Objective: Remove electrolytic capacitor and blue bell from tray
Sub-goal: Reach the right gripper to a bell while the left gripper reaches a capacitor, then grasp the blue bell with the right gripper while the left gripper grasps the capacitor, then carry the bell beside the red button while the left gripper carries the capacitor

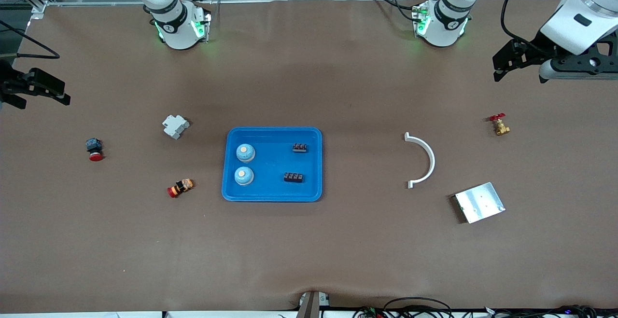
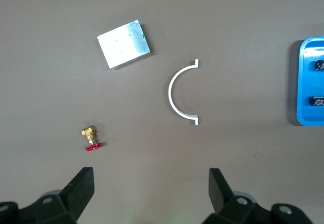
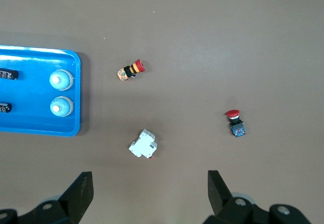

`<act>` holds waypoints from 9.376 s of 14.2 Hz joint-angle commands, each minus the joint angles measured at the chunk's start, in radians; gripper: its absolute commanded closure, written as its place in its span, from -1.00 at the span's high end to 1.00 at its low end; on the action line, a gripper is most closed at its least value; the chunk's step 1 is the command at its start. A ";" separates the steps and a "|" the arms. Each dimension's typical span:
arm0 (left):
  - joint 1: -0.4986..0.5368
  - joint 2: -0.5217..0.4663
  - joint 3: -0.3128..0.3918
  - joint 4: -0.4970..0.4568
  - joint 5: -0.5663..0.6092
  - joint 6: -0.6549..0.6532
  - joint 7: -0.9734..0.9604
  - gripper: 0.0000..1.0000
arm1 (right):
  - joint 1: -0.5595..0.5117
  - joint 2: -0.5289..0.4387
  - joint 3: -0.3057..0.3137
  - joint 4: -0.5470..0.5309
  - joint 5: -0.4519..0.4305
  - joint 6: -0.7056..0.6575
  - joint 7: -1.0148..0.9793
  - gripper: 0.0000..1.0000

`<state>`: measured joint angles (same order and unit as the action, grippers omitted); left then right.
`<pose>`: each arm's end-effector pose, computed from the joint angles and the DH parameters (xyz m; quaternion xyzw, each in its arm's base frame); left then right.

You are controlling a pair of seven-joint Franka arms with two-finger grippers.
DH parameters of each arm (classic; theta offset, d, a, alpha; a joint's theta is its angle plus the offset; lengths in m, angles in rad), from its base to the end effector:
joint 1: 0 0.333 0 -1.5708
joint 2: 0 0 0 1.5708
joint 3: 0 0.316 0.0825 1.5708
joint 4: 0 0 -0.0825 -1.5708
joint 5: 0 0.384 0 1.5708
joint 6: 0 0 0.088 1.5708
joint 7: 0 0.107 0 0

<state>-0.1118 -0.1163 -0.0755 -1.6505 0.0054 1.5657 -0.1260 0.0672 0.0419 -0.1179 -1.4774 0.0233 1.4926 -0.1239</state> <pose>0.5080 -0.0982 0.6486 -0.9994 0.0304 -0.0165 0.0046 0.5594 -0.0242 0.6383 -0.9992 -0.0374 0.0124 0.0103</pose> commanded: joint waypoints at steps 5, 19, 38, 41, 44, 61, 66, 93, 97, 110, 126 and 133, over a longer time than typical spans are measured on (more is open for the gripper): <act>0.000 -0.005 -0.003 0.012 -0.024 -0.021 0.005 1.00 | -0.006 0.001 0.003 0.011 0.012 -0.005 0.004 1.00; 0.000 0.056 -0.156 -0.121 -0.077 0.174 -0.419 1.00 | -0.013 0.036 0.001 0.019 0.006 0.003 0.007 1.00; -0.265 0.533 -0.256 0.049 0.044 0.350 -1.865 1.00 | 0.310 0.398 0.007 -0.137 0.135 0.406 0.556 1.00; -0.313 0.613 -0.251 0.103 0.054 0.358 -1.961 1.00 | 0.391 0.406 0.007 -0.225 0.136 0.553 0.767 1.00; -0.348 0.691 -0.251 0.159 0.103 0.389 -2.095 1.00 | 0.407 0.414 0.012 -0.314 0.136 0.656 0.825 1.00; -0.551 0.975 -0.116 0.379 0.105 0.642 -2.204 1.00 | 0.419 0.497 0.103 -0.455 0.193 0.900 0.974 1.00; -0.615 1.021 -0.061 0.380 0.105 0.735 -2.209 1.00 | 0.428 0.515 0.104 -0.442 0.211 0.914 0.980 1.00; -0.649 1.051 -0.049 0.370 0.177 0.693 -2.174 -1.00 | 0.260 0.394 0.113 -0.356 0.213 0.620 0.697 -0.84; -0.625 0.966 -0.061 0.373 0.168 0.556 -1.963 -1.00 | 0.050 0.296 0.107 -0.377 0.202 0.434 0.312 -0.97; -0.433 0.627 -0.069 0.076 0.107 0.433 -0.879 -1.00 | -0.119 0.246 -0.060 -0.730 -0.060 0.826 -0.250 -0.99; -0.114 0.472 -0.066 -0.527 0.127 0.999 -0.150 -1.00 | 0.031 0.349 -0.134 -0.365 0.033 0.483 -0.199 1.00; -0.086 0.516 -0.066 -0.552 0.127 1.099 -0.124 -1.00 | 0.260 0.368 -0.047 -0.316 0.173 0.506 0.418 1.00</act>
<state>-0.2088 0.3989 -0.1362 -2.1888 0.1268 2.6299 -0.2637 0.3105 0.3900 -0.2103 -1.8214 0.1744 1.9931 0.1480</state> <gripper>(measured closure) 0.661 0.000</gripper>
